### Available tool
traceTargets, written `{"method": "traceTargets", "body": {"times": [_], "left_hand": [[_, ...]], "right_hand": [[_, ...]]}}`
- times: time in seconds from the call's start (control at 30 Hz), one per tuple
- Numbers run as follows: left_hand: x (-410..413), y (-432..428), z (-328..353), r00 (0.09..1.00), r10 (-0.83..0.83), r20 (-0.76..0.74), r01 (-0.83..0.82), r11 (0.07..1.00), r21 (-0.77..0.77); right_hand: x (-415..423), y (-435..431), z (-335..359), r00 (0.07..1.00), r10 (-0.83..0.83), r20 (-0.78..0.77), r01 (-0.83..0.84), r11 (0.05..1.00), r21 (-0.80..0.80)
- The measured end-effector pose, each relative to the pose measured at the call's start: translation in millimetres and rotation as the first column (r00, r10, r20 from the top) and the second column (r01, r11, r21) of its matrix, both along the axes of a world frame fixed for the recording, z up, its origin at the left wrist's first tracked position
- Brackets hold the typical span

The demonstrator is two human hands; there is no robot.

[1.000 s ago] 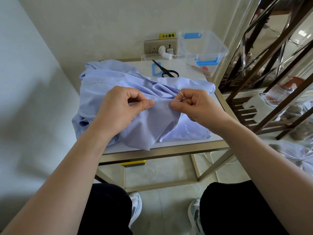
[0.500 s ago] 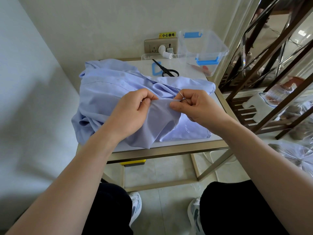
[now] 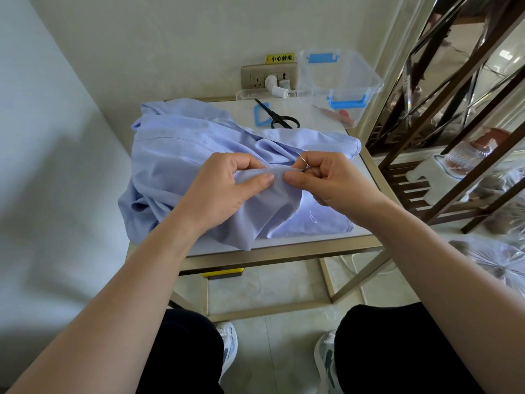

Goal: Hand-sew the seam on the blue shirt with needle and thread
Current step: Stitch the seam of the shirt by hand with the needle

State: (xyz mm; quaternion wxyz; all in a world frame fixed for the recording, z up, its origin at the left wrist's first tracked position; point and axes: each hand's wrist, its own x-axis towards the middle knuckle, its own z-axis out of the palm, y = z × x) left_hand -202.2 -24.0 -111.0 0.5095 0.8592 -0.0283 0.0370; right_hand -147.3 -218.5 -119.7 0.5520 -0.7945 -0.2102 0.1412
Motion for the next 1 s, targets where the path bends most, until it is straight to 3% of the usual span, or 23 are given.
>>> {"method": "traceTargets", "body": {"times": [0.17, 0.37, 0.57, 1.0], "left_hand": [[-1, 0, 1, 0.998, 0.056, -0.017, -0.057, 0.992, -0.11], [0, -1, 1, 0.987, 0.128, -0.094, -0.143, 0.976, -0.164], [1, -2, 0, 0.986, 0.156, -0.059, -0.163, 0.976, -0.141], [0, -3, 2, 0.99, 0.123, -0.072, -0.134, 0.977, -0.165]], "right_hand": [[-2, 0, 1, 1.0, -0.009, 0.029, 0.009, 1.0, -0.006], [-6, -2, 9, 0.997, -0.074, 0.034, 0.07, 0.993, 0.098], [-11, -4, 10, 0.988, 0.022, 0.152, -0.012, 0.998, -0.068], [-14, -5, 10, 0.981, 0.028, 0.193, -0.011, 0.996, -0.086]]}}
